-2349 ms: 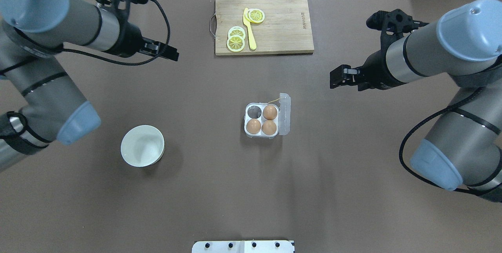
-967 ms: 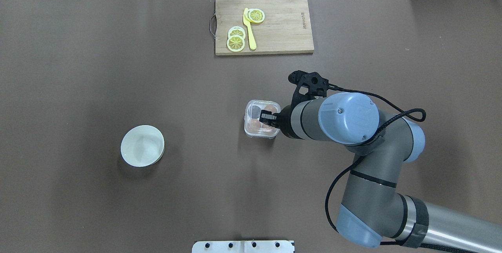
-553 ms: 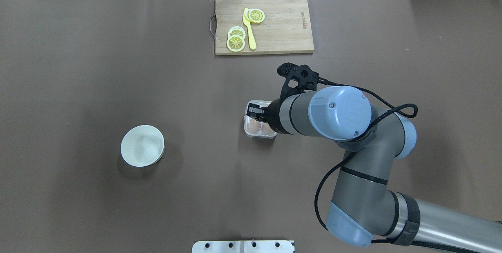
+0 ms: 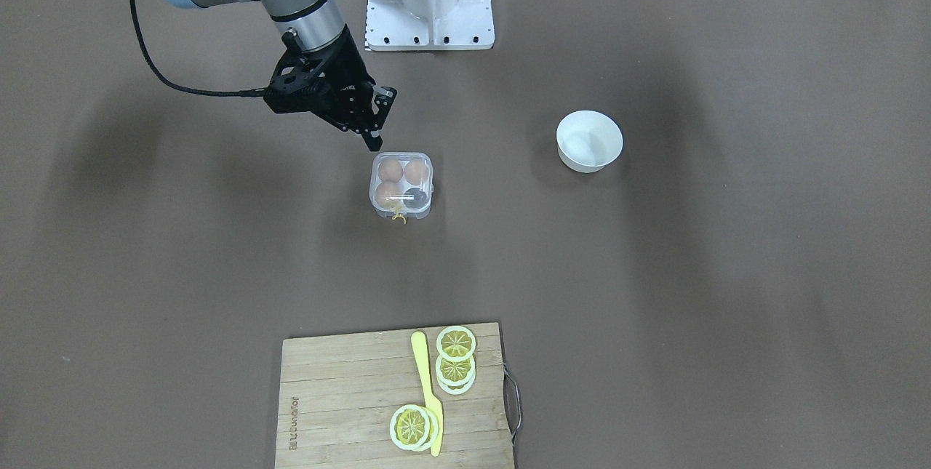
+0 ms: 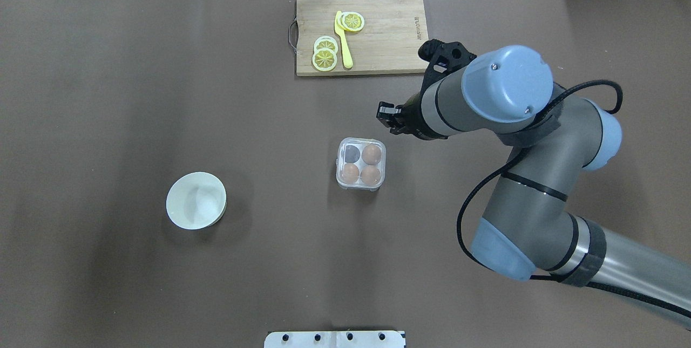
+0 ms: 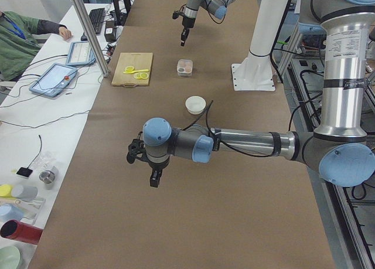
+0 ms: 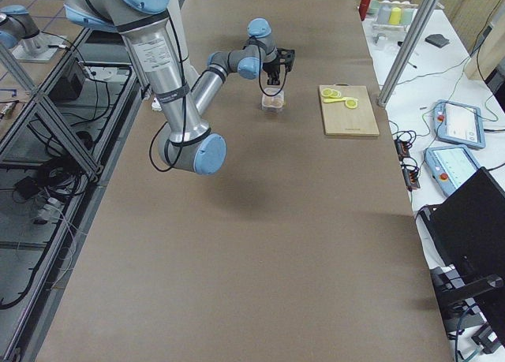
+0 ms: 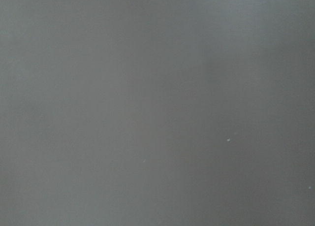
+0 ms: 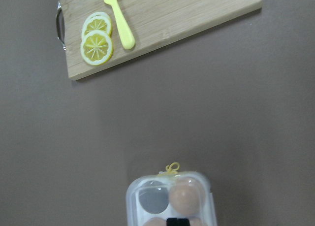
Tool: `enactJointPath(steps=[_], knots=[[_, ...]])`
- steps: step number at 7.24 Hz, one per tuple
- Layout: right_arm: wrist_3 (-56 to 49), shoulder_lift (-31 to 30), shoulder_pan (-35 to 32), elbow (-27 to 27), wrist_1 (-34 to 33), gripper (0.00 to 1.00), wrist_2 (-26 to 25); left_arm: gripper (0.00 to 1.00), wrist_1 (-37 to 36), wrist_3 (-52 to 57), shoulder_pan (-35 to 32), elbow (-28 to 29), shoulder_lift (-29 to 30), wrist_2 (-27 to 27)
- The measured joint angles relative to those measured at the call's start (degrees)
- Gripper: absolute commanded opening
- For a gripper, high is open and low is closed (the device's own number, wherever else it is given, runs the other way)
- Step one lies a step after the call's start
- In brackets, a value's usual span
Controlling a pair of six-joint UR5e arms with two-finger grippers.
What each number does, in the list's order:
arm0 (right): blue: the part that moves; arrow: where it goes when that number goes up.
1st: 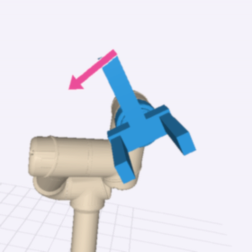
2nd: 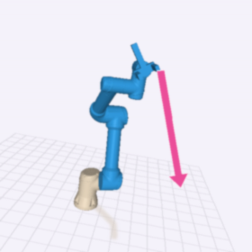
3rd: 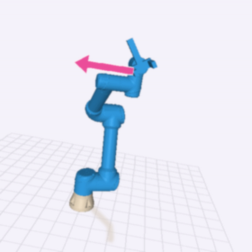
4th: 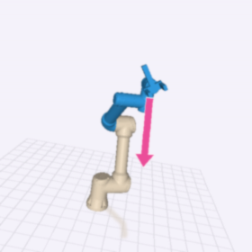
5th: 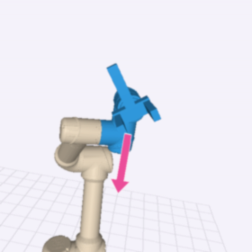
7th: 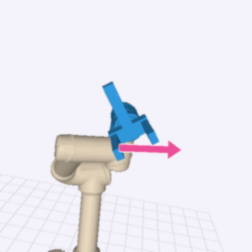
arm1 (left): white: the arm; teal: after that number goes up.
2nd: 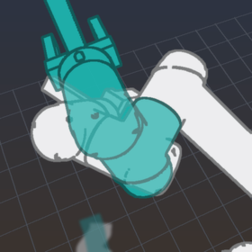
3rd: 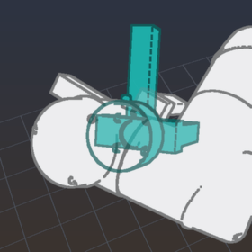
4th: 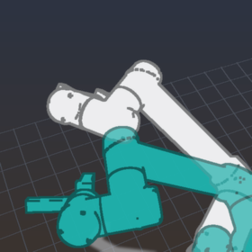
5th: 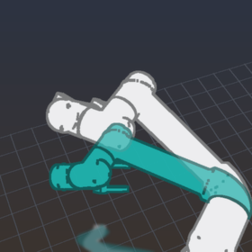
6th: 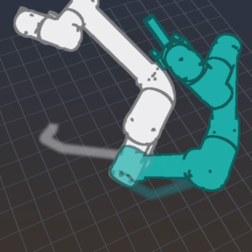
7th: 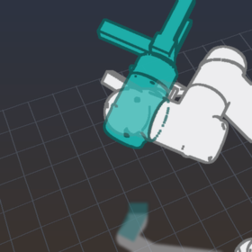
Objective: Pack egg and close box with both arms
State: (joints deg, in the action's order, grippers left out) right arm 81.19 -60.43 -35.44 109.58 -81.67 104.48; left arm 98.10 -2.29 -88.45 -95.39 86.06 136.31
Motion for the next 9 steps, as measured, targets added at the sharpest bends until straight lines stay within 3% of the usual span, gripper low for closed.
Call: enactJointPath(steps=[2,5,7,9], knots=[[-13.26,-0.31,-6.61,0.07,-7.55,1.0,5.27,0.98,-0.69,-0.65,-0.33,-0.15,-3.3,-1.97],[-44.88,-6.43,-22.47,-2.15,-13.04,1.0,18.01,0.98,-1.15,-1.09,-0.62,-2.13,-7.41,-1.65],[-70.9,-12.84,-35.53,-9.47,-13.22,1.0,23.13,0.98,-6.03,-1.21,-0.76,-5.04,-8.5,-0.9],[-88.03,-20.55,-45.47,-15.38,-12.6,1.0,23.52,0.98,-11.34,-1.17,-0.85,-7.76,-8.19,-0.89]])
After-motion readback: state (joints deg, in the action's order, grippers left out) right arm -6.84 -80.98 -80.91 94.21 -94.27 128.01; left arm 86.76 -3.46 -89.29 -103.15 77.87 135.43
